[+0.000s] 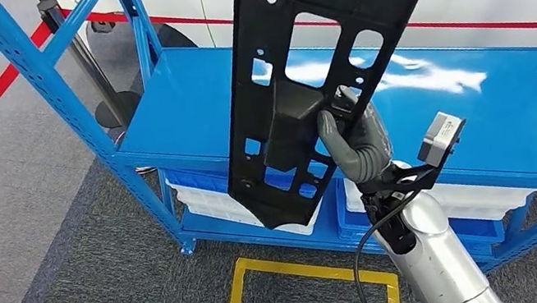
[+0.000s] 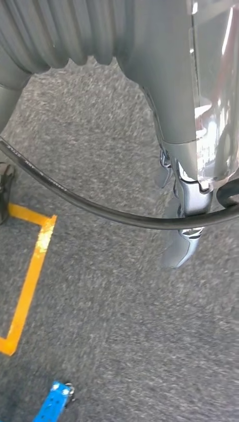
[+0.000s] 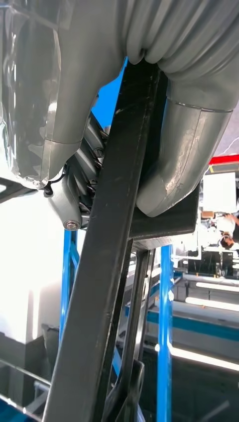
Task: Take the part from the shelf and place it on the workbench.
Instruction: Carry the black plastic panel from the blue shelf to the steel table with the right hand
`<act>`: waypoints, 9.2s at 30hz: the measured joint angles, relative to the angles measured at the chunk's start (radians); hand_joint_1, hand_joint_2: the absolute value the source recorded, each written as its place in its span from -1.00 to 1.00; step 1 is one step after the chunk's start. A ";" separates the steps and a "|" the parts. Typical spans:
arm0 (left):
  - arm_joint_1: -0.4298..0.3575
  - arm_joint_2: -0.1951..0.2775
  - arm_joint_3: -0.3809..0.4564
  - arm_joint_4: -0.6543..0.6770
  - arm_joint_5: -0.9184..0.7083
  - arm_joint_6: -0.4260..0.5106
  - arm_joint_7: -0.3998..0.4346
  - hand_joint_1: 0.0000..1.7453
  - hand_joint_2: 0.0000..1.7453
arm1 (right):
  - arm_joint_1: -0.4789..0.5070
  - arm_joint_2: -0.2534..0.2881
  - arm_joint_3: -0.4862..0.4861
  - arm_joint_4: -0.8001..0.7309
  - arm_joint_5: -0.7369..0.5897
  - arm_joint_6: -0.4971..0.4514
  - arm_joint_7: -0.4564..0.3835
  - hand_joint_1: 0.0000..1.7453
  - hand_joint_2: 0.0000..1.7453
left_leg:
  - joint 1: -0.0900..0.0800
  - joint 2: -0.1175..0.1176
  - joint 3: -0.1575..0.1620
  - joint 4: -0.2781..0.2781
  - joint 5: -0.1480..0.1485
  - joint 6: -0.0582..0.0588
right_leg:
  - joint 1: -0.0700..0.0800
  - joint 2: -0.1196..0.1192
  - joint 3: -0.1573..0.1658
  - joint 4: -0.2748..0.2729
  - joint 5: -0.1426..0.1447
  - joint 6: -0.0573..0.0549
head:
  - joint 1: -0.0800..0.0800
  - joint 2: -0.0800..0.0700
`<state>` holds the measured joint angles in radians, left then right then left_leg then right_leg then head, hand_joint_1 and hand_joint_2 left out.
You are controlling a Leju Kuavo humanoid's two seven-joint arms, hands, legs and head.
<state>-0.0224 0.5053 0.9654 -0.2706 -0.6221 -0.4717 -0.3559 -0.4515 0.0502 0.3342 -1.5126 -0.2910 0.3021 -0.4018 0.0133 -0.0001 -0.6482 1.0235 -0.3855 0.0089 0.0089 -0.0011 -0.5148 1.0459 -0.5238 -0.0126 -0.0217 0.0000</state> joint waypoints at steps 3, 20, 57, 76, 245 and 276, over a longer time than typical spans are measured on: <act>0.003 0.009 0.000 0.003 -0.005 -0.006 0.001 -1.00 1.00 | -0.010 0.001 0.000 0.008 -0.003 0.000 0.001 1.00 1.00 | 0.003 -0.001 -0.006 -0.009 0.024 -0.019 | 0.003 -0.003 0.014 -0.050 0.011 -0.014 | 0.002 0.000; 0.000 0.046 0.000 0.015 -0.024 -0.015 0.007 -1.00 1.00 | -0.015 0.015 0.005 0.030 0.036 -0.030 -0.015 1.00 1.00 | 0.023 -0.005 0.090 0.017 -0.094 -0.020 | -0.014 -0.006 -0.169 0.017 0.112 0.023 | -0.008 0.000; 0.046 0.073 0.010 0.025 -0.080 -0.066 -0.040 -1.00 1.00 | 0.115 0.028 0.002 -0.012 0.138 -0.115 -0.089 1.00 1.00 | 0.011 0.001 0.010 0.017 -0.031 -0.003 | -0.003 -0.003 -0.185 0.262 -0.053 0.009 | 0.000 0.000; -0.010 0.037 0.049 0.023 -0.163 0.312 0.241 -1.00 1.00 | 0.126 0.031 0.001 -0.034 0.208 -0.165 -0.058 1.00 1.00 | 0.023 -0.004 0.086 0.046 -0.095 -0.072 | 0.005 -0.017 -0.113 -0.006 0.088 -0.030 | -0.002 0.000; -0.015 -0.616 -0.125 0.047 -0.435 0.599 0.158 -1.00 1.00 | 0.535 0.048 -0.022 -0.411 0.372 -0.347 -0.122 1.00 1.00 | 0.007 0.061 0.118 -0.020 -0.103 0.017 | -0.028 -0.004 -0.188 0.184 -0.008 0.050 | 0.019 0.000; -0.020 -0.623 -0.127 0.049 -0.458 0.567 0.131 -1.00 1.00 | 0.488 0.068 -0.023 -0.412 0.359 -0.342 -0.096 1.00 1.00 | 0.008 0.067 0.133 -0.018 -0.116 0.013 | -0.028 -0.010 -0.190 0.163 0.023 0.048 | 0.019 0.000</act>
<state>-0.0420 -0.1175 0.8389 -0.2216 -1.0798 0.0952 -0.2253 0.0368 0.1183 0.3111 -1.9243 0.0679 -0.0402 -0.4976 0.0216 0.0668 -0.5155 1.0055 -0.5019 0.0215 -0.0186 -0.0107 -0.7049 1.2087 -0.5005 0.0350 -0.0024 0.0000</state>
